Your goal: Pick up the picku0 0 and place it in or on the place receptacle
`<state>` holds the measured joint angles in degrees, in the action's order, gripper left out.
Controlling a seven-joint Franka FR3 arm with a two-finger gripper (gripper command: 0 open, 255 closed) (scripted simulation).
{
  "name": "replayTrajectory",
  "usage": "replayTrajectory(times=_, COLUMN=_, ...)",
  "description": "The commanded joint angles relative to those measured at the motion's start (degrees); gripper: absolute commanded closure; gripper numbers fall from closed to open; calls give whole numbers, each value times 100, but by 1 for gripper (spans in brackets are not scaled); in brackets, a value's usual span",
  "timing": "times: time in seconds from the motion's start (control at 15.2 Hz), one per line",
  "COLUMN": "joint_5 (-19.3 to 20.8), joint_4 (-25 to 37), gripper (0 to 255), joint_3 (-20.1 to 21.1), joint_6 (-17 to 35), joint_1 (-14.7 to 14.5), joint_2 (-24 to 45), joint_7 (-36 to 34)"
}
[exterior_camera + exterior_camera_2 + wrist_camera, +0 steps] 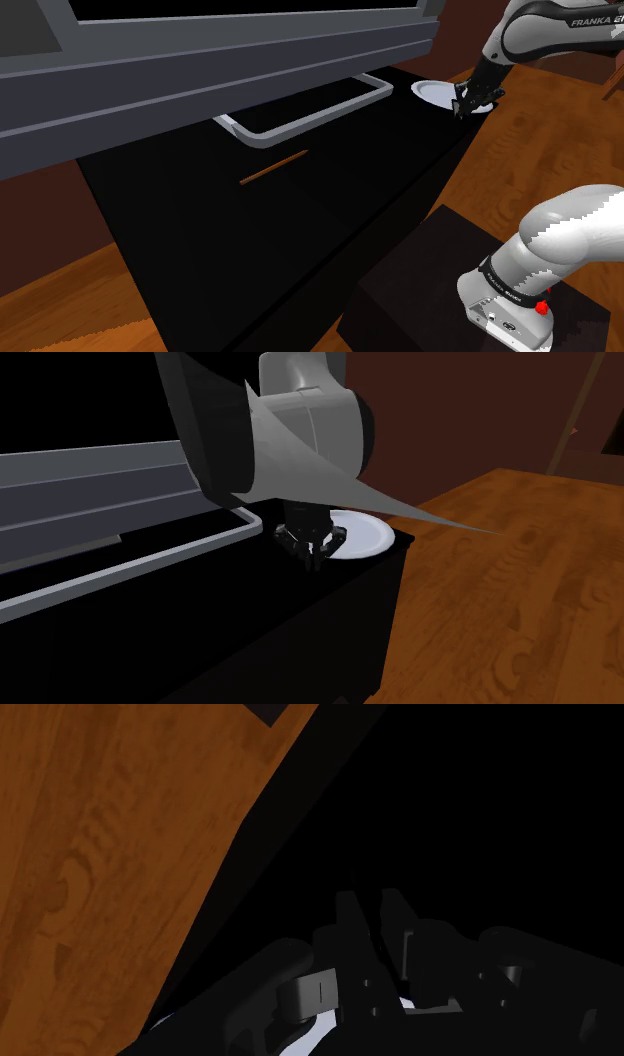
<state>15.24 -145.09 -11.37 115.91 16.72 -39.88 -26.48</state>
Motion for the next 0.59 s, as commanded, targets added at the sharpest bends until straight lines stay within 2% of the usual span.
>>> replayTrajectory(times=0.0, joint_5=-13, joint_4=70, gripper=255, joint_3=9, joint_6=-78, joint_1=-5, joint_2=-7, joint_7=11)
replayTrajectory(times=0.53, joint_5=-105, joint_4=679, gripper=255, joint_3=79, joint_6=-685, joint_1=-42, joint_2=-9, joint_7=92)
